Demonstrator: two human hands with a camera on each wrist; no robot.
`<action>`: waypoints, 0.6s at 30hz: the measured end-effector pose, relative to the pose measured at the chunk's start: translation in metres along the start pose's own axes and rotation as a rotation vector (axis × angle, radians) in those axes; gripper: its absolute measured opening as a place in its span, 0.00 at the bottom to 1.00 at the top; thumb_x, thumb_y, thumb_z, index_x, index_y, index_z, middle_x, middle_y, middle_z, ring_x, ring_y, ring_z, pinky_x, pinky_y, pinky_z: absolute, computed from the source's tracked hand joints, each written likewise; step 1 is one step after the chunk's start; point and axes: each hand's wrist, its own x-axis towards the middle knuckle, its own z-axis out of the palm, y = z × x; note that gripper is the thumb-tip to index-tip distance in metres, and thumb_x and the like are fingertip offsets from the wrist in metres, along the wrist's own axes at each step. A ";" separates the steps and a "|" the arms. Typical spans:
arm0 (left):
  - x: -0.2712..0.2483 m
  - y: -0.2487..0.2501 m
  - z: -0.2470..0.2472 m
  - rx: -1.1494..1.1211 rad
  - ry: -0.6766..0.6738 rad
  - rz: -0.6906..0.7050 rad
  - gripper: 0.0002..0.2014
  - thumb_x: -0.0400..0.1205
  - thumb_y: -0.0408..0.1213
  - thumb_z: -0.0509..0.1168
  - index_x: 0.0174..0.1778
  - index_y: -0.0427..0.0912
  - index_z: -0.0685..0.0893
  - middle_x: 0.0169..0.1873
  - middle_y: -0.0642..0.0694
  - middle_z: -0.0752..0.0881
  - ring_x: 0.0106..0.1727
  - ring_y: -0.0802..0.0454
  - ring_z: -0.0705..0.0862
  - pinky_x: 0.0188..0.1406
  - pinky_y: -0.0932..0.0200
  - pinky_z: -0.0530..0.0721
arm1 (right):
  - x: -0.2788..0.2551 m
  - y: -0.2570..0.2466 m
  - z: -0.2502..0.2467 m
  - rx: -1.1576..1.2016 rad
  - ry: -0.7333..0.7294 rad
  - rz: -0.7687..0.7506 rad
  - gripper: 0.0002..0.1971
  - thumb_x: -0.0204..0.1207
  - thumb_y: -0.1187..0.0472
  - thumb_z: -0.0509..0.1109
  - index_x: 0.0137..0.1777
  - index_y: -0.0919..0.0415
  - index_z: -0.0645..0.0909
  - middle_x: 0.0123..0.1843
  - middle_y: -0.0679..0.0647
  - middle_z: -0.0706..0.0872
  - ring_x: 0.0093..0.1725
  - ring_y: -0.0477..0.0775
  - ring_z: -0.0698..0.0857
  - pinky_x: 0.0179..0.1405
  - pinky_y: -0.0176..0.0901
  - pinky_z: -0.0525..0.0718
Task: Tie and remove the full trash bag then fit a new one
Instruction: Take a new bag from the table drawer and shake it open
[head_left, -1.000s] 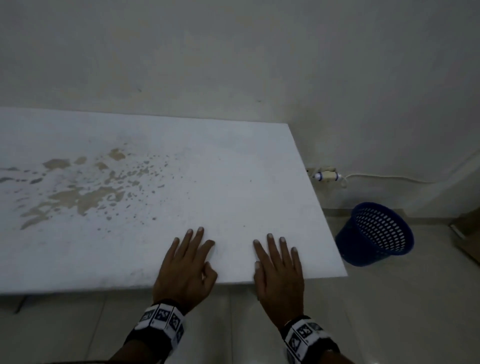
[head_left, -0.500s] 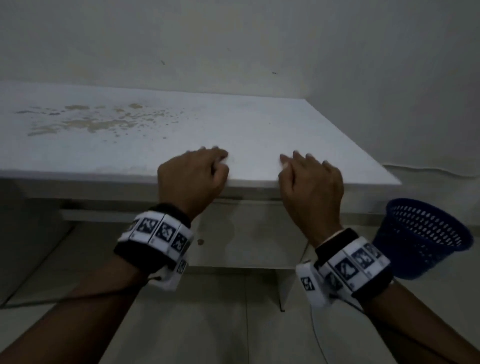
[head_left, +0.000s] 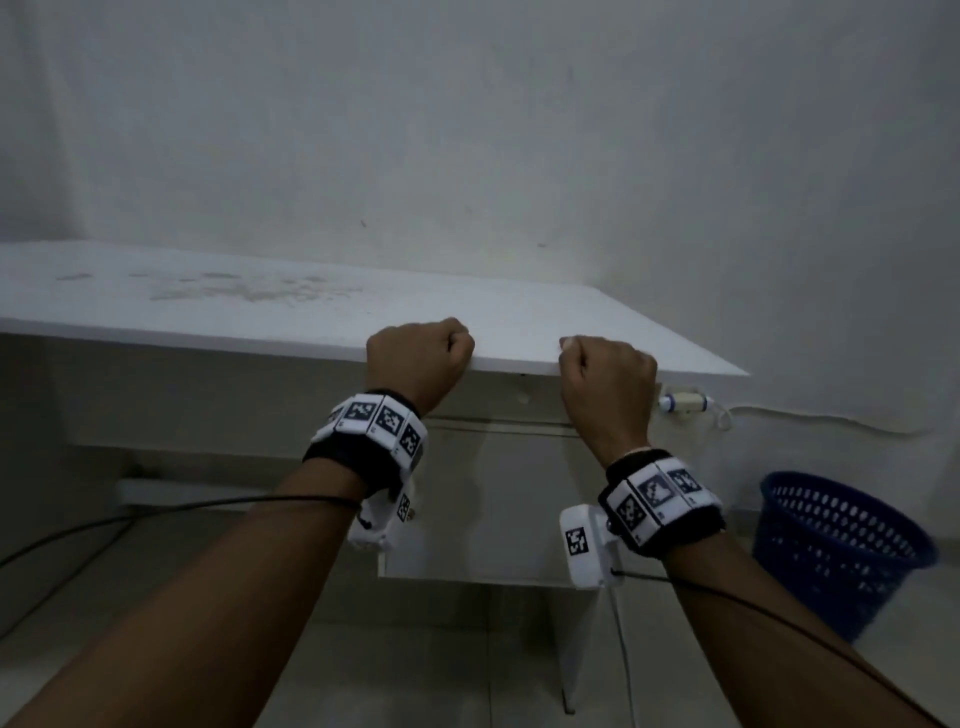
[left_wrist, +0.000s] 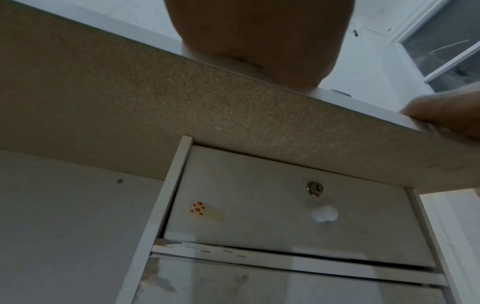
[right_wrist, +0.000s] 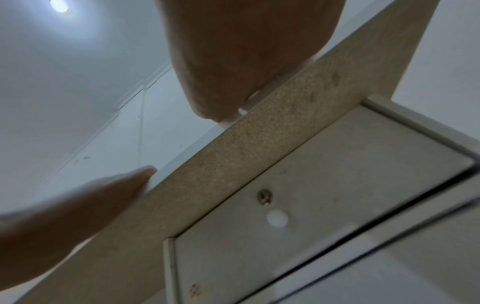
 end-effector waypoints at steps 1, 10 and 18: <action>-0.001 0.000 0.000 -0.002 0.018 -0.001 0.21 0.78 0.47 0.49 0.48 0.54 0.89 0.28 0.48 0.88 0.29 0.46 0.82 0.26 0.62 0.62 | -0.010 -0.005 -0.003 0.045 0.072 -0.020 0.14 0.81 0.57 0.61 0.43 0.54 0.87 0.42 0.54 0.89 0.48 0.61 0.85 0.51 0.53 0.75; 0.000 -0.003 0.006 -0.028 0.103 0.019 0.20 0.78 0.45 0.50 0.45 0.53 0.89 0.27 0.51 0.87 0.27 0.49 0.82 0.27 0.63 0.68 | -0.083 -0.011 0.062 -0.006 -0.205 -0.103 0.21 0.76 0.56 0.66 0.69 0.57 0.79 0.63 0.57 0.84 0.59 0.60 0.83 0.55 0.53 0.82; 0.001 -0.005 0.009 -0.031 0.139 0.038 0.19 0.78 0.45 0.50 0.44 0.52 0.89 0.25 0.51 0.86 0.26 0.50 0.81 0.27 0.61 0.76 | -0.047 0.005 0.096 0.017 -0.292 0.022 0.17 0.81 0.68 0.63 0.67 0.66 0.82 0.62 0.68 0.85 0.59 0.69 0.85 0.58 0.54 0.84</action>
